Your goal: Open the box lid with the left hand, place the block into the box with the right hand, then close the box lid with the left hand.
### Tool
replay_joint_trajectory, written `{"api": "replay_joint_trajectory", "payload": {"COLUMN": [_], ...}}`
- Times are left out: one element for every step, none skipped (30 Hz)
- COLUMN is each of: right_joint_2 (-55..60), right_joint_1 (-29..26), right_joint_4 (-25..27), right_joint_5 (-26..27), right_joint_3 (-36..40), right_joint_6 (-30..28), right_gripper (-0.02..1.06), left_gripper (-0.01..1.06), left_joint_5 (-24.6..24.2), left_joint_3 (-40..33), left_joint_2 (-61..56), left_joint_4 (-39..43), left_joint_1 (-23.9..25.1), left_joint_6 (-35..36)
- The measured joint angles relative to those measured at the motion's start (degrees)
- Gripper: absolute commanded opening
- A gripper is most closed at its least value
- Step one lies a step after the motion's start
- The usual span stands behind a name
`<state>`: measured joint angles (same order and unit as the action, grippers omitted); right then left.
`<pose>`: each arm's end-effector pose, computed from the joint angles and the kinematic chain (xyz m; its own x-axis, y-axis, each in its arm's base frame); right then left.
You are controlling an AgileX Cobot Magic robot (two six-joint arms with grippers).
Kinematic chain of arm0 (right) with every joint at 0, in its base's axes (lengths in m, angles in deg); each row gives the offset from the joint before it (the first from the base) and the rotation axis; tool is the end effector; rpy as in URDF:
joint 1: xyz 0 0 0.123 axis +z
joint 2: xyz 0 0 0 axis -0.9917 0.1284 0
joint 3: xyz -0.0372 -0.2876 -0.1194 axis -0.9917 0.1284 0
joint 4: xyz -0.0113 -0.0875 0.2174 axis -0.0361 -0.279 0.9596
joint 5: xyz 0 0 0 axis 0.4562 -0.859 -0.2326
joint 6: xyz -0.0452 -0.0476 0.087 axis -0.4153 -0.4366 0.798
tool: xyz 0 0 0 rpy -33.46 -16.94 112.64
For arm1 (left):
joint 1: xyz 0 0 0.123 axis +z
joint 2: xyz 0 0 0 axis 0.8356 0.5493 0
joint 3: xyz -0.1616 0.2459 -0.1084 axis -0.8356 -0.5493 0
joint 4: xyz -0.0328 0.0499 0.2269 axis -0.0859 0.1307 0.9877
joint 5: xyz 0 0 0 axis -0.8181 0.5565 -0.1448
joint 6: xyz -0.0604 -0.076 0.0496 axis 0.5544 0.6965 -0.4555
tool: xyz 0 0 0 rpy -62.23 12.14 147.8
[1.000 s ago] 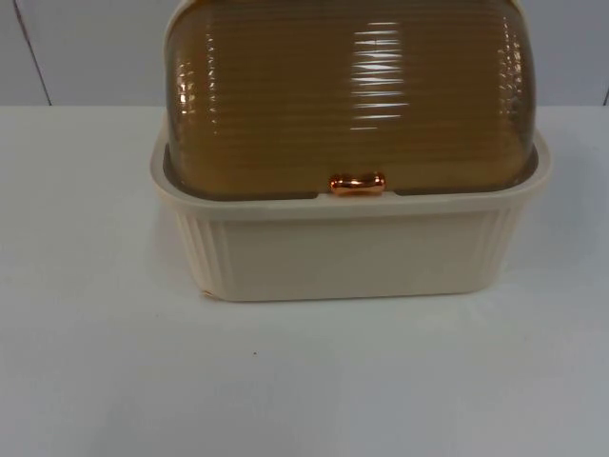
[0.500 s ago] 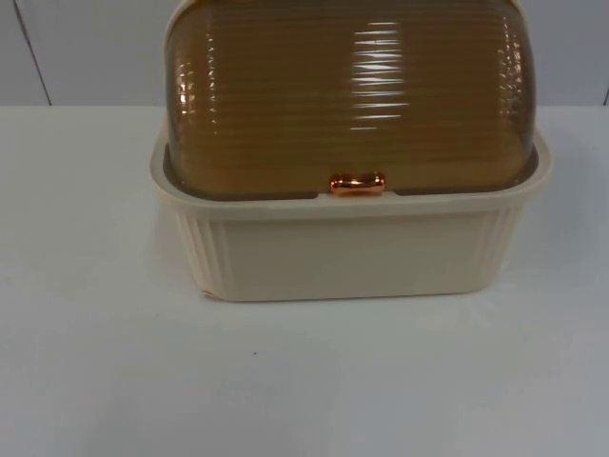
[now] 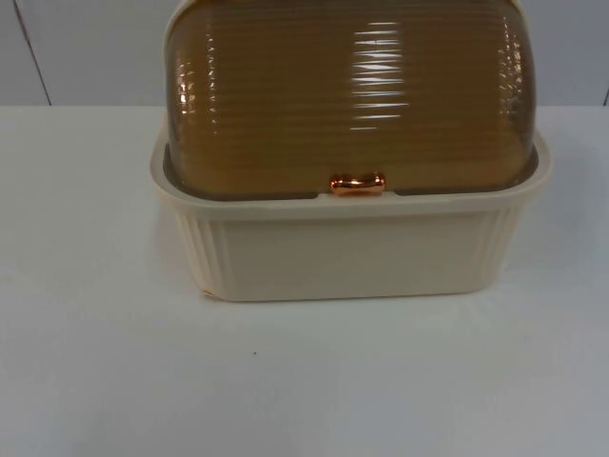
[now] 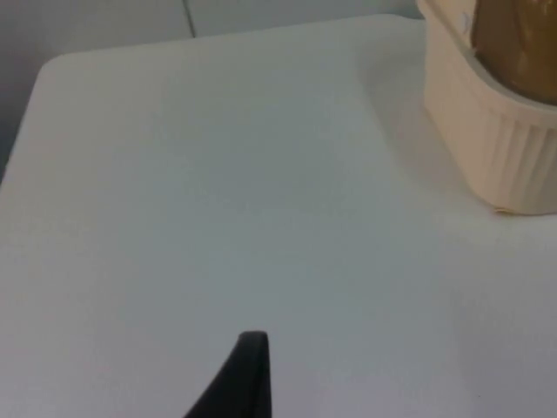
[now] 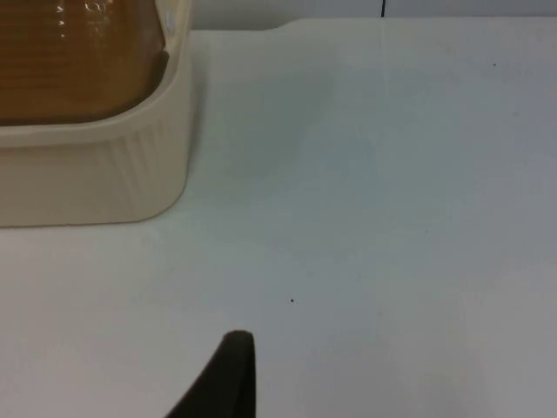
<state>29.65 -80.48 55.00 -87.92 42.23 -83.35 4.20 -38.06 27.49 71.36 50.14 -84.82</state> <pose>-0.0356 -0.0027 0.2630 -0.4686 -0.0161 -0.8832 -0.0263 0.9996 -0.0042 -0.0325 0.0099 0.2592 -0.4703 0.0681 -0.8798 0.0724 0.9966 0.0384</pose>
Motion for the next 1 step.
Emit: {"api": "replay_joint_trajectory", "payload": {"right_joint_2": [0.00], "right_joint_1": [0.00], "right_joint_4": [0.00], "right_joint_5": [0.00], "right_joint_3": [0.00], "right_joint_6": [0.00], "right_gripper": [1.05], "left_gripper": [1.05], "left_joint_5": [0.00], "left_joint_3": [0.00], "left_joint_2": [0.00], "left_joint_4": [0.00], "left_joint_1": [2.02], "left_joint_6": [0.00]}}
